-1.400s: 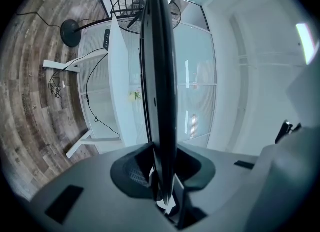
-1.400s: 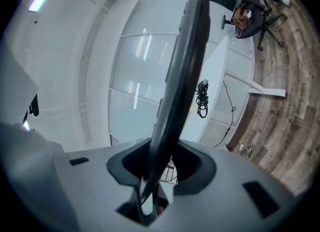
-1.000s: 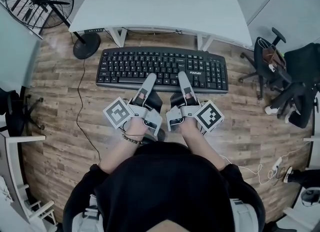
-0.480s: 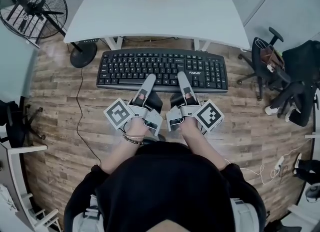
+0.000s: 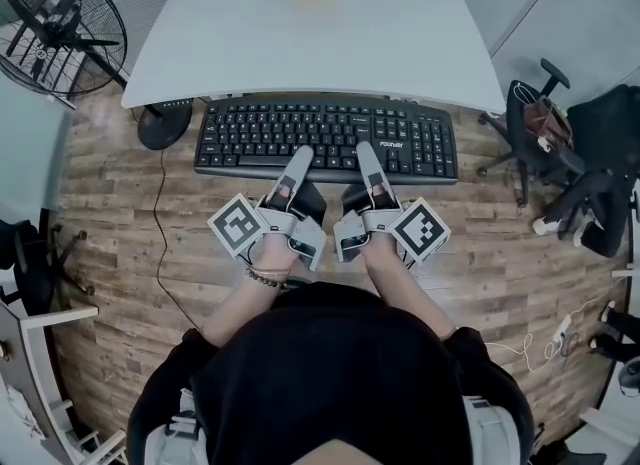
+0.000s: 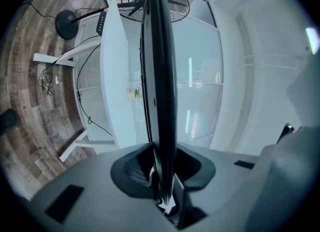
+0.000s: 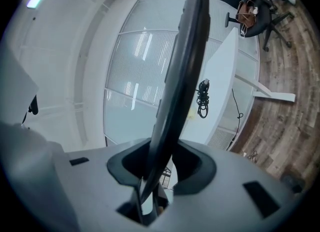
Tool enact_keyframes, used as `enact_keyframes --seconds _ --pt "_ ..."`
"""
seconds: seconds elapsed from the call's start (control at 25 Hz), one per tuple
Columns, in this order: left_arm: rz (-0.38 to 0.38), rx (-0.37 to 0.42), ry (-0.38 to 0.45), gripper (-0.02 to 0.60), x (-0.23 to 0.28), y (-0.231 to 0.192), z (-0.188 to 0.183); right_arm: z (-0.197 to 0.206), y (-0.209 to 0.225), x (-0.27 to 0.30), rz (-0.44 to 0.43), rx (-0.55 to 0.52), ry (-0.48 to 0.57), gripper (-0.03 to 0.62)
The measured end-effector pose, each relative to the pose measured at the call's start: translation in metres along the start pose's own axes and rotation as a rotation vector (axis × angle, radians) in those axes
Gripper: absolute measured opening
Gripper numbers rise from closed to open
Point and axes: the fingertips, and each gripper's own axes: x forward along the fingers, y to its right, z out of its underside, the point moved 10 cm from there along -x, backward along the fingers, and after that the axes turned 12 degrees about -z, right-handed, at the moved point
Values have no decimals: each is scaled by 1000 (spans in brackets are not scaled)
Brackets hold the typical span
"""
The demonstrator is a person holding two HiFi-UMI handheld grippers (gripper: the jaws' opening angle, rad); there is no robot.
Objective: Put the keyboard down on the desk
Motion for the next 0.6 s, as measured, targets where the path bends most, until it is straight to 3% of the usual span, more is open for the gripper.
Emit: enact_keyframes --seconds 0.16,0.44,0.6 --pt "-13 -7 -12 104 29 -2 -30 -3 14 38 11 16 10 126" --pt "13 10 -29 103 39 -1 -39 -6 15 48 -17 -7 31 126" --pt "-3 -8 -42 103 72 -1 -70 -12 30 89 -3 5 41 126"
